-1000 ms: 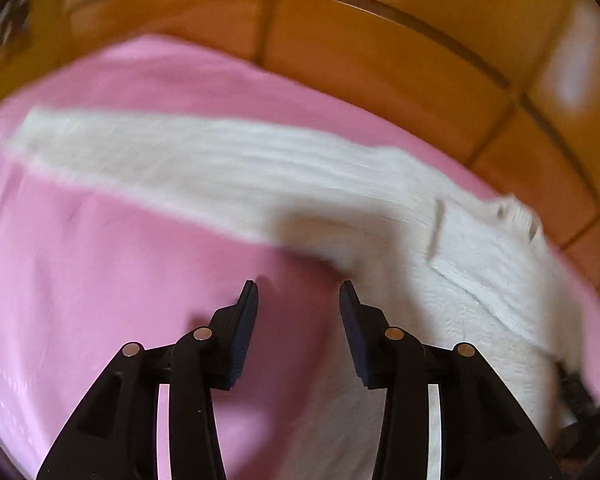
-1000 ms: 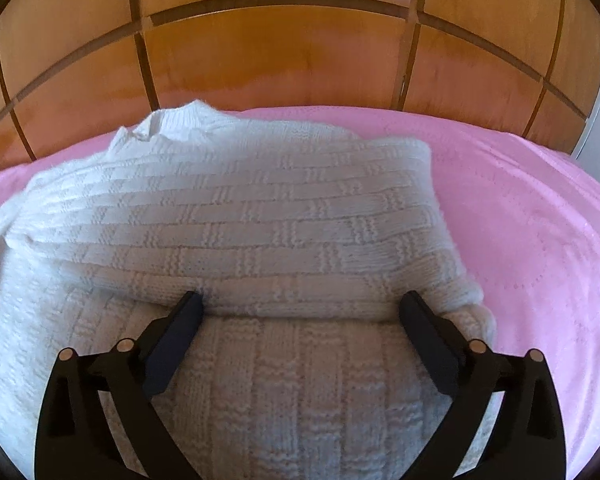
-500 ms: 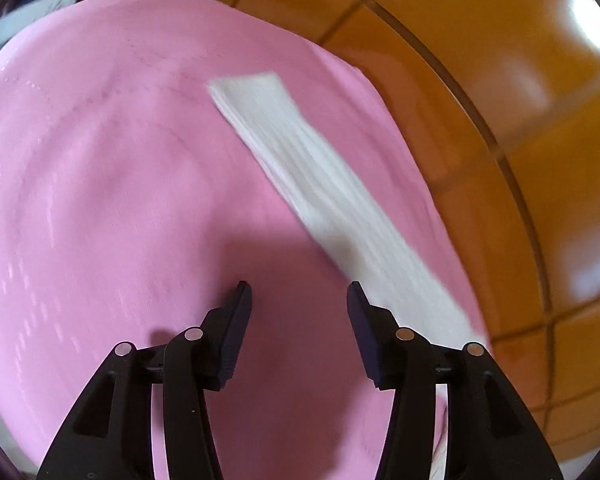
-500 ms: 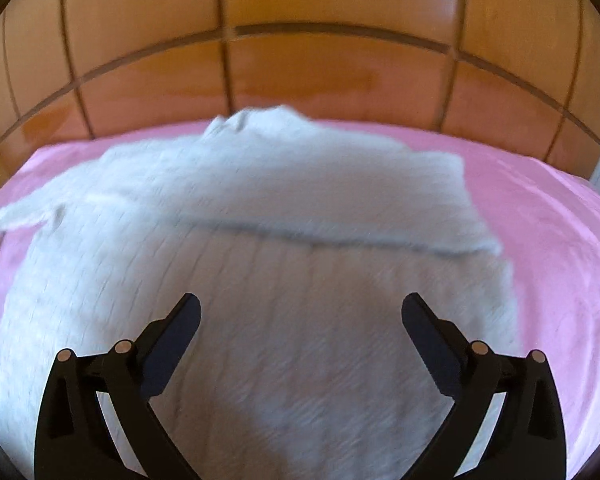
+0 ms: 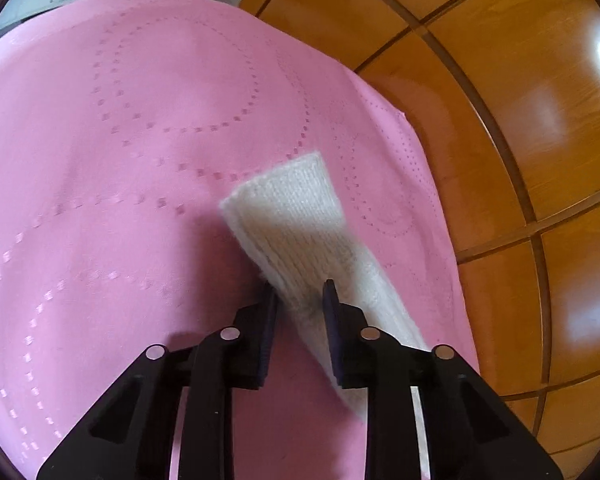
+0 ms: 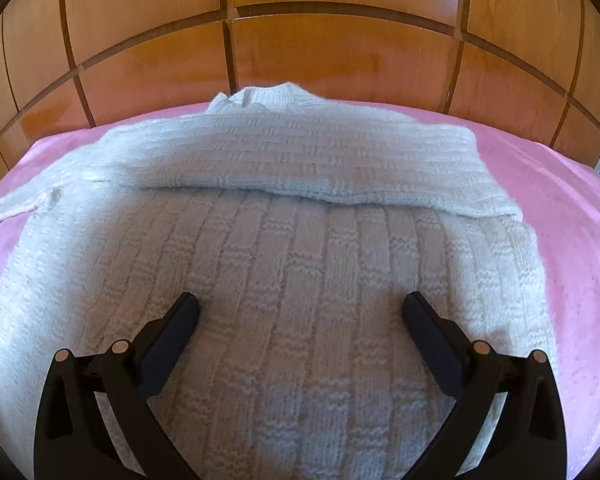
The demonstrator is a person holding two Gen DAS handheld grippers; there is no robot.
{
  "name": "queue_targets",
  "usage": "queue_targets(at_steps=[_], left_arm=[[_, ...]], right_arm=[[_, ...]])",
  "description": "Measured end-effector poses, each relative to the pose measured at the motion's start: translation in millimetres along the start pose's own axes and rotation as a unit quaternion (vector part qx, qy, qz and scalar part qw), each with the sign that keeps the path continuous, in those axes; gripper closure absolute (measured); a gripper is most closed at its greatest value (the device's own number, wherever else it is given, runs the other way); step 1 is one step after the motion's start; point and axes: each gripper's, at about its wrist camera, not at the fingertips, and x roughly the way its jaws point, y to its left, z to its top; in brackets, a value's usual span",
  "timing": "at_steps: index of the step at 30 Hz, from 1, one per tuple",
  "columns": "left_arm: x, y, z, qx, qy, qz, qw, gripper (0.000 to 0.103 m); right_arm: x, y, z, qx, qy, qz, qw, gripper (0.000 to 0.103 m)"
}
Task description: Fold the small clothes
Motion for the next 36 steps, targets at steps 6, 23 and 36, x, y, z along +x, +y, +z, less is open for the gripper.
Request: queue_targets(at_steps=[6, 23, 36], left_arm=[[-15, -53, -26, 0.093, 0.006, -0.050, 0.9944, 0.097], [-29, -228, -299, 0.371, 0.149, -0.178, 0.8994, 0.086], [-55, -145, -337, 0.420, 0.097, -0.136, 0.8919, 0.055]], right_arm=[[1, -1, -1, -0.001, 0.000, -0.001, 1.000, 0.002], [1, -3, 0, 0.006, -0.003, 0.008, 1.000, 0.002], [-13, 7, 24, 0.037, 0.007, 0.127, 0.991, 0.044]])
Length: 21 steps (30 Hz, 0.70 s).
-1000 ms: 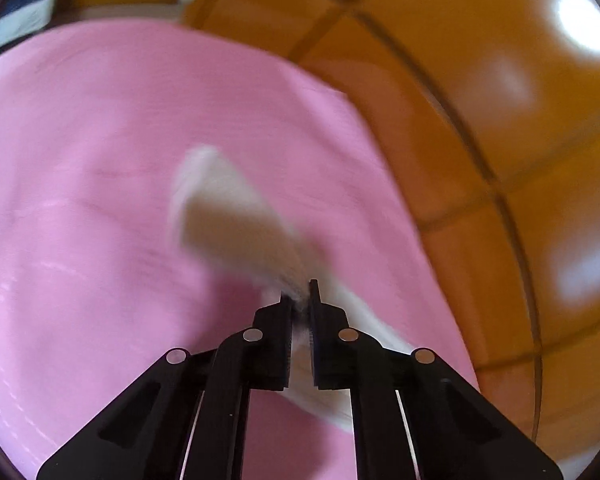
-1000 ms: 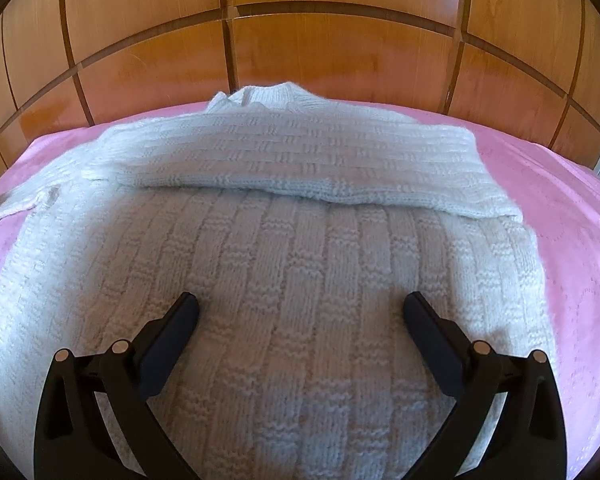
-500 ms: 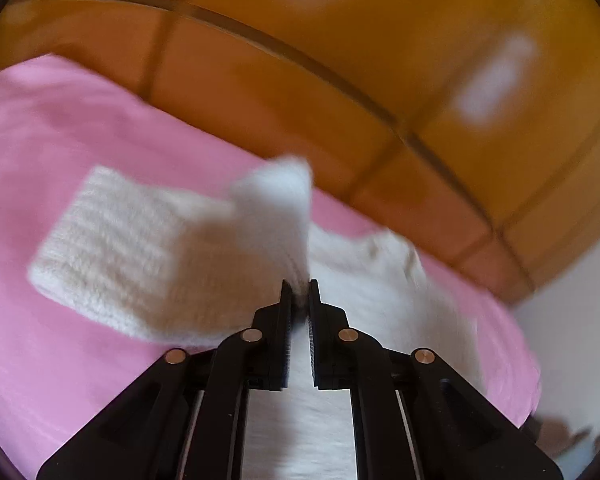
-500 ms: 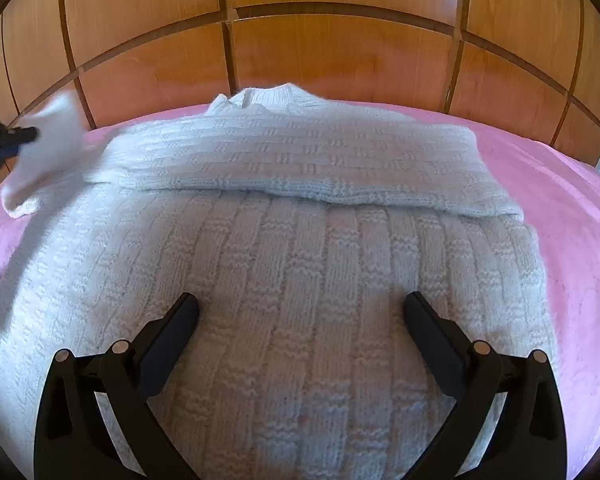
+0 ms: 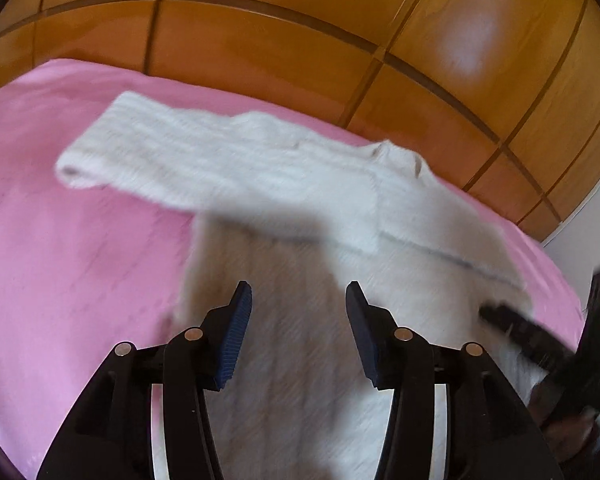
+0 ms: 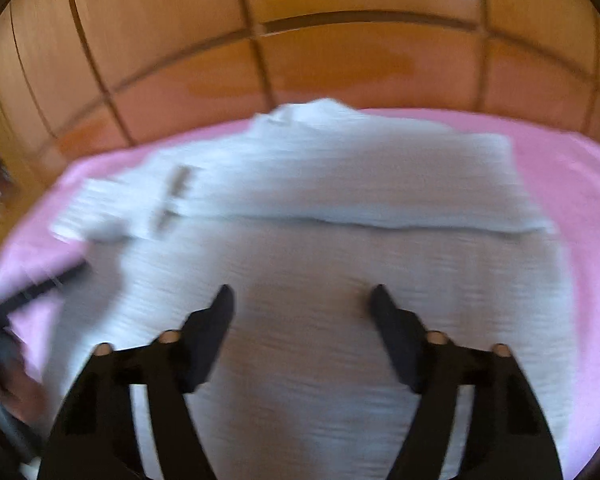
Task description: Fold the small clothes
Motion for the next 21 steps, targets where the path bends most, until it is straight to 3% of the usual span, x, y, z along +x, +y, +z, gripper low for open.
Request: queue_targets(at_steps=[2, 6, 12, 14, 15, 21], left_arm=[[-3, 5, -7, -0.003, -0.001, 0.002, 1.0000, 0.055], [-3, 4, -22, 0.022, -0.013, 0.011, 0.9996, 0.055], [5, 14, -22, 0.003, -0.021, -0.011, 0.9997, 0.055], [4, 15, -23, 0.002, -0.023, -0.013, 0.9996, 0.055], [4, 16, -22, 0.001, -0.024, -0.015, 0.9996, 0.054], [1, 17, -23, 0.002, -0.028, -0.024, 0.9993, 0.050]], right_arm=[[10, 18, 12, 0.004, 0.015, 0.055, 0.998, 0.050], [51, 60, 29, -0.005, 0.063, 0.106, 0.992, 0.051], [111, 95, 56, 0.008, 0.094, 0.093, 0.991, 0.054], [117, 102, 63, 0.010, 0.095, 0.094, 0.991, 0.087], [117, 106, 65, 0.004, 0.095, 0.093, 0.991, 0.094], [55, 112, 97, -0.039, 0.000, 0.068, 0.997, 0.100]])
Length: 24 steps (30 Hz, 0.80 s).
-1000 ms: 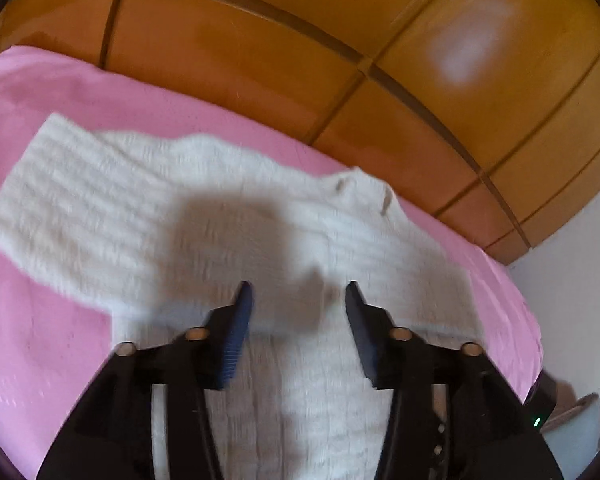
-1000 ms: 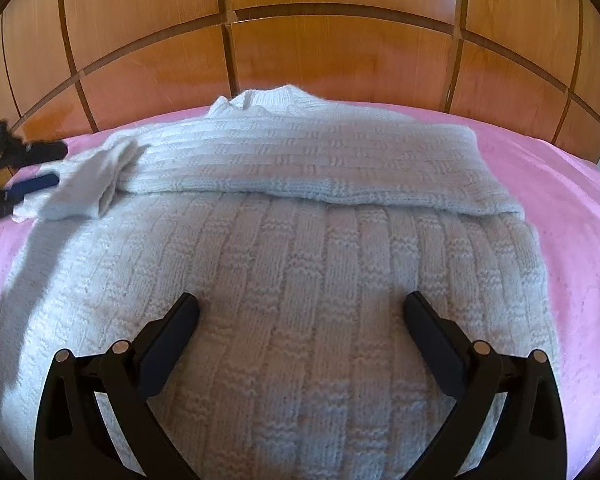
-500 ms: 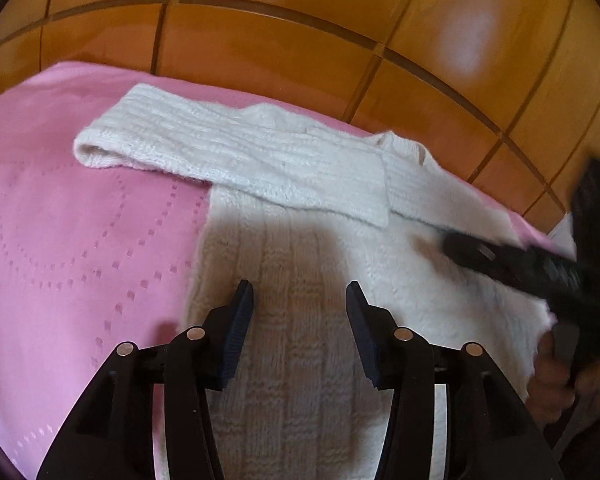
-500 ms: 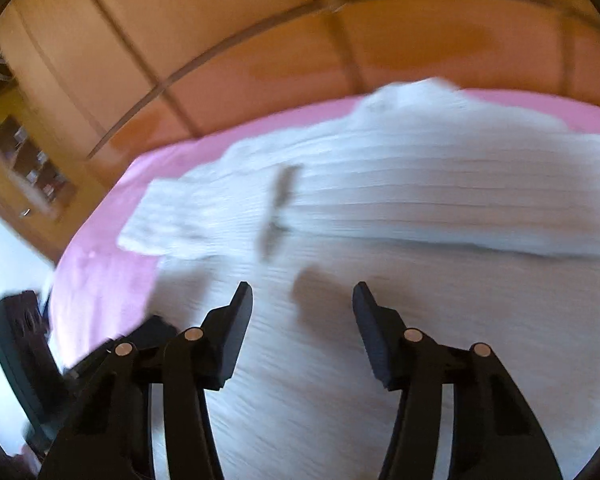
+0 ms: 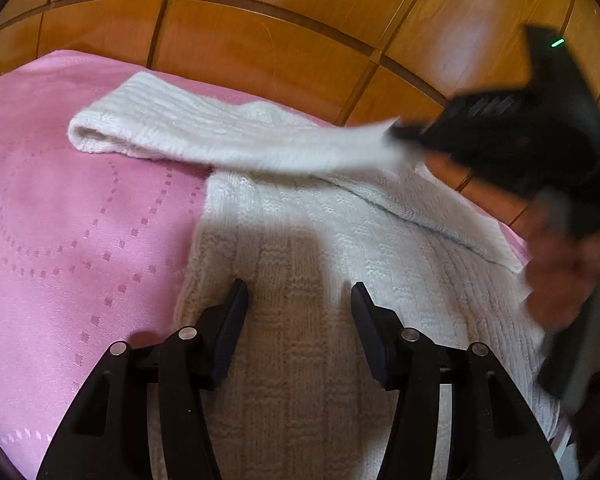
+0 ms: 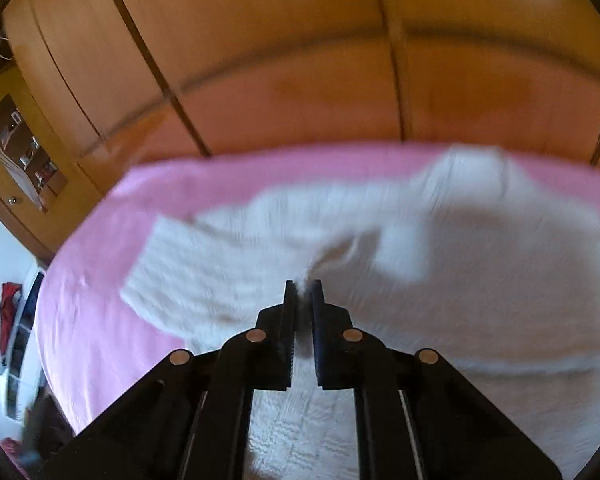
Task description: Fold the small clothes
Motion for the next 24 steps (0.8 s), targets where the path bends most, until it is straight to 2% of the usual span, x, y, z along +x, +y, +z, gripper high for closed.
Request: queue_targets(at_steps=[4, 7, 9, 10, 13, 16, 20, 22, 24], left_arm=[[-1, -2, 0, 0.002, 0.000, 0.002, 1.0000, 0.050], [0, -3, 0, 0.004, 0.001, 0.005, 1.0000, 0.050], [2, -5, 0, 0.006, 0.001, 0.008, 1.0000, 0.049], [3, -6, 0, 0.007, 0.002, 0.006, 1.0000, 0.047], [5, -8, 0, 0.013, 0.002, 0.011, 0.9999, 0.046], [5, -8, 0, 0.011, 0.001, 0.010, 0.9999, 0.046], [5, -7, -1, 0.011, 0.000, 0.008, 0.9999, 0.046], [5, -7, -1, 0.011, 0.000, 0.009, 0.9999, 0.046], [5, -6, -1, 0.010, -0.002, 0.006, 0.9999, 0.046]], right_arm=[[-47, -23, 24, 0.001, -0.063, -0.040, 0.997, 0.103], [-68, -58, 32, 0.029, -0.082, -0.070, 0.994, 0.103], [-74, -91, 29, 0.072, -0.069, -0.038, 0.994, 0.103], [-73, -100, 25, 0.085, -0.062, -0.025, 0.994, 0.097], [-61, -114, 4, 0.107, -0.041, -0.012, 0.993, 0.059], [-27, -106, -16, 0.115, 0.010, 0.027, 0.993, 0.059], [28, -70, -39, 0.111, 0.085, 0.089, 0.986, 0.059], [49, -53, -43, 0.104, 0.106, 0.088, 0.985, 0.059], [60, -40, -39, 0.096, 0.102, 0.072, 0.988, 0.068]])
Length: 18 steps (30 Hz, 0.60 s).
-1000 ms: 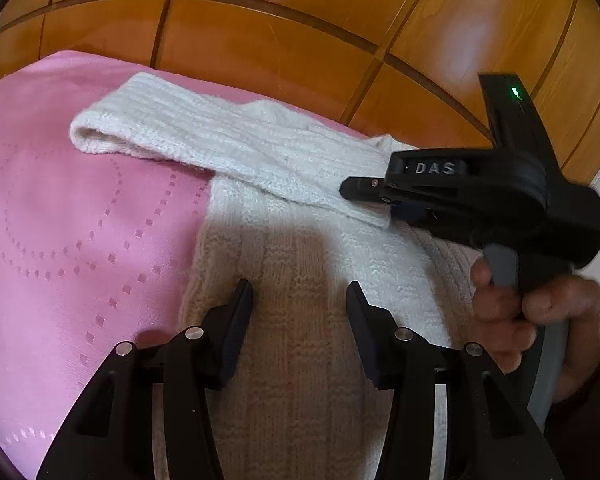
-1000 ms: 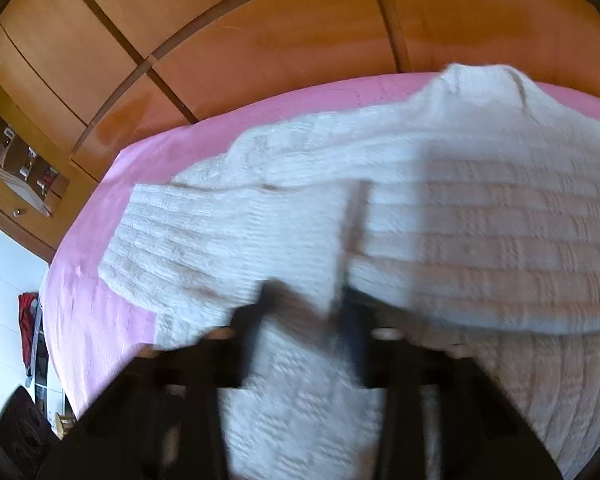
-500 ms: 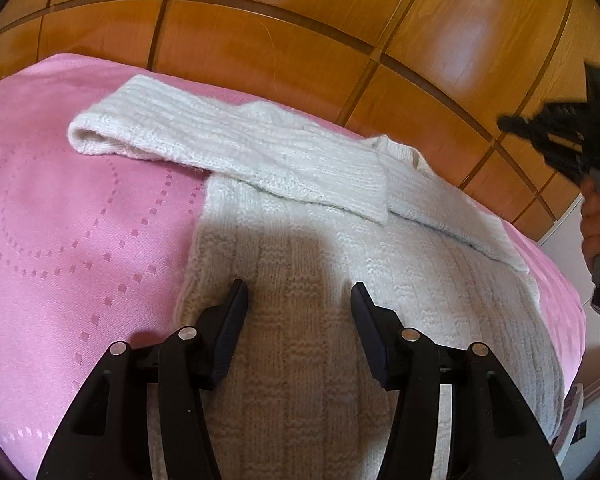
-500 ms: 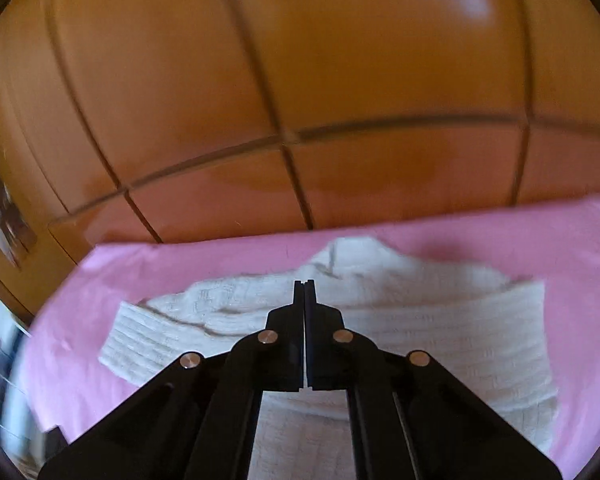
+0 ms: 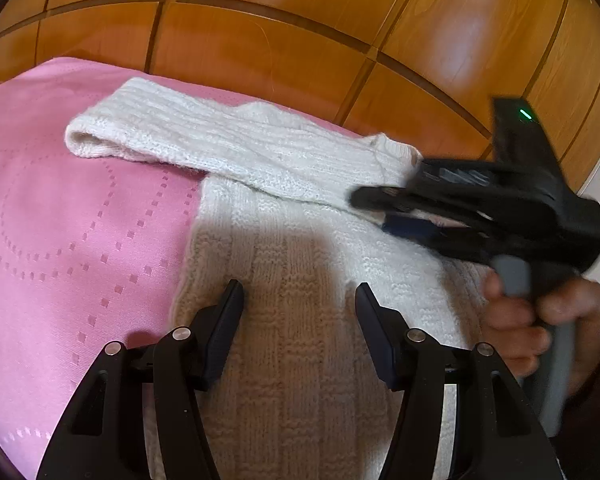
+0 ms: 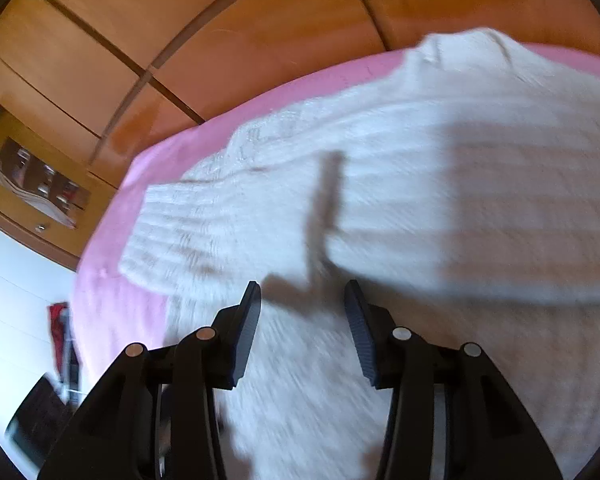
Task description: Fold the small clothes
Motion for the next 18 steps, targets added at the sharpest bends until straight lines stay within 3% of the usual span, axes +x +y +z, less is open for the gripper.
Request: queue_targets(at_steps=[1, 2, 5, 10, 14, 18], left_arm=[[0, 1, 0, -0.001, 0.000, -0.002, 1.0000, 0.046], [0, 1, 0, -0.002, 0.000, -0.004, 1.0000, 0.046], [0, 2, 0, -0.002, 0.001, -0.012, 0.9999, 0.042], [1, 1, -1, 0.001, 0.001, -0.010, 1.0000, 0.042], [2, 0, -2, 0.006, 0.002, -0.004, 1.0000, 0.042], [4, -1, -1, 0.010, 0.003, 0.003, 0.9999, 0.042]], right_arm=[[4, 3, 5, 0.007, -0.001, -0.002, 1.000, 0.095], [6, 5, 10, 0.013, 0.002, -0.001, 1.000, 0.097], [-14, 29, 17, -0.035, -0.032, -0.009, 0.999, 0.098], [-93, 53, 35, -0.101, -0.128, -0.009, 0.987, 0.098], [-143, 20, 48, -0.071, -0.182, -0.051, 0.979, 0.098], [-167, -41, 51, -0.017, -0.196, -0.109, 0.974, 0.098]])
